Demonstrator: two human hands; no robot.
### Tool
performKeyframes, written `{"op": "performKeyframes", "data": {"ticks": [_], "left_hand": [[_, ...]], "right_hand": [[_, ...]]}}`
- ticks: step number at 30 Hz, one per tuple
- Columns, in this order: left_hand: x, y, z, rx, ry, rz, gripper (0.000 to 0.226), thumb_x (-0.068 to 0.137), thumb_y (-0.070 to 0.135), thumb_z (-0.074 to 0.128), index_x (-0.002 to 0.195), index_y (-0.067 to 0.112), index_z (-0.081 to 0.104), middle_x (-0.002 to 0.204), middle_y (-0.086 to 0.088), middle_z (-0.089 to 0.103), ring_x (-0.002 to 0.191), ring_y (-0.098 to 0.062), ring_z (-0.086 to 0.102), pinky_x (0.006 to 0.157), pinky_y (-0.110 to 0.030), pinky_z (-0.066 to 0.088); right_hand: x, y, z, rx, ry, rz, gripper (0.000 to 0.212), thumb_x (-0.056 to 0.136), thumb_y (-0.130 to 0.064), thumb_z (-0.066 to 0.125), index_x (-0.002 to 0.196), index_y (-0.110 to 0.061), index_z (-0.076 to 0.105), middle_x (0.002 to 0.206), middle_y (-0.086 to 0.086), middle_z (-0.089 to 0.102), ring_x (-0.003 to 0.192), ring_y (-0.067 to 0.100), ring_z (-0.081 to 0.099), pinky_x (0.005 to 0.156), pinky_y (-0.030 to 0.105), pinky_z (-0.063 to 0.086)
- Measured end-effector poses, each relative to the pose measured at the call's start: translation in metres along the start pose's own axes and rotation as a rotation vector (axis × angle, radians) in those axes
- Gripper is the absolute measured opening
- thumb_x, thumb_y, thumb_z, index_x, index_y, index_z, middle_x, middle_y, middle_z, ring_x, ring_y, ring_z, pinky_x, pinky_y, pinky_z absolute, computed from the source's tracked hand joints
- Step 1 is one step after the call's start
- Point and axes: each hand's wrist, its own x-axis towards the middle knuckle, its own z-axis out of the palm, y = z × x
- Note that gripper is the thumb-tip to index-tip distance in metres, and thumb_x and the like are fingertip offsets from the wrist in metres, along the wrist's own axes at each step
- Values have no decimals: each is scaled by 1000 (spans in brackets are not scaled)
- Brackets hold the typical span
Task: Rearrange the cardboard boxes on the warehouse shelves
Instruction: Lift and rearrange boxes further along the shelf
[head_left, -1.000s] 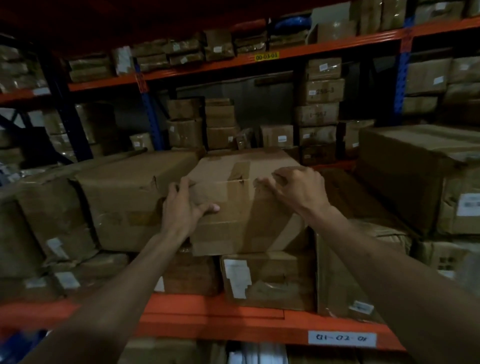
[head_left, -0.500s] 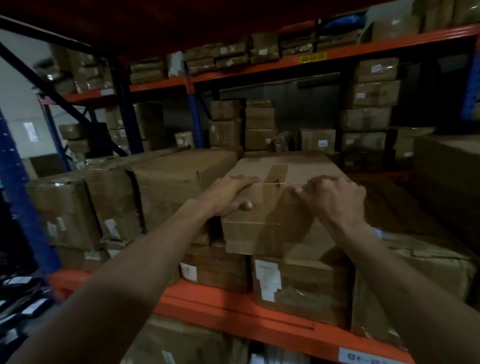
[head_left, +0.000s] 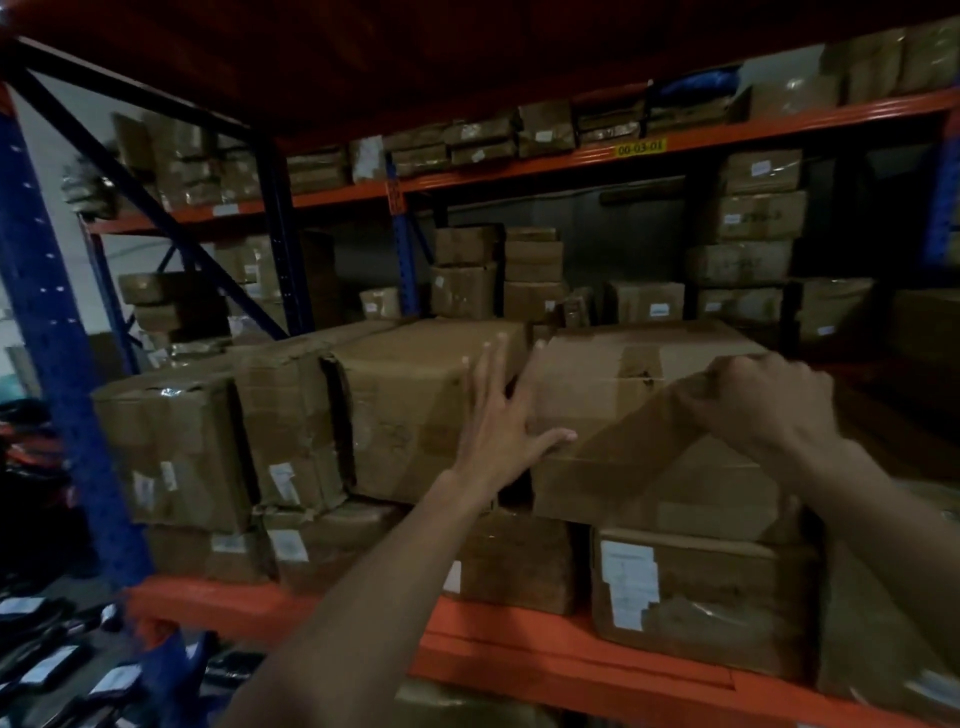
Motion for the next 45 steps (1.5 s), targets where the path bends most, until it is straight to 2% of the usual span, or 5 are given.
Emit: {"op": "performKeyframes", "data": {"ticks": [5, 9, 16, 26, 45], "left_hand": [[-47, -76, 2, -339, 101, -460, 155, 50, 66, 85, 149, 31, -29, 157, -5, -34, 139, -25, -32, 110, -49, -14], [-63, -114, 16, -328, 59, -623, 131, 86, 29, 72, 130, 40, -51, 157, -20, -26, 145, -42, -20, 114, -53, -8], [-68, -124, 15, -458, -147, -735, 175, 29, 77, 83, 133, 31, -49, 148, -15, -45, 142, -42, -25, 113, -68, 1], [-76, -166, 17, -708, 47, -839, 163, 26, 71, 86, 152, 36, -13, 159, -10, -1, 144, -33, 3, 108, -64, 25], [5, -212, -80, -198, -107, -220, 136, 38, 56, 93, 148, 30, 17, 144, -10, 19, 133, -33, 14, 108, -59, 31]], "right_hand": [[14, -92, -6, 77, -102, -318, 85, 83, -58, 69, 153, -35, 28, 161, 12, 22, 148, 34, 20, 117, 51, 26], [22, -189, 9, -469, -67, -794, 139, 64, -57, 85, 157, -33, -17, 162, 18, -27, 147, 40, -24, 119, 62, -1], [45, -310, 19, -1018, -16, -1136, 144, 67, -30, 88, 151, -40, -28, 158, 12, -37, 145, 36, -33, 116, 64, -11], [75, -350, 30, -130, -459, -577, 99, 82, -42, 75, 156, -47, 10, 164, 8, 19, 145, 37, 26, 107, 70, 32], [58, -269, 11, 265, -318, -330, 136, 71, -52, 85, 136, -62, -34, 144, 25, 42, 122, 45, 52, 106, 62, 38]]}}
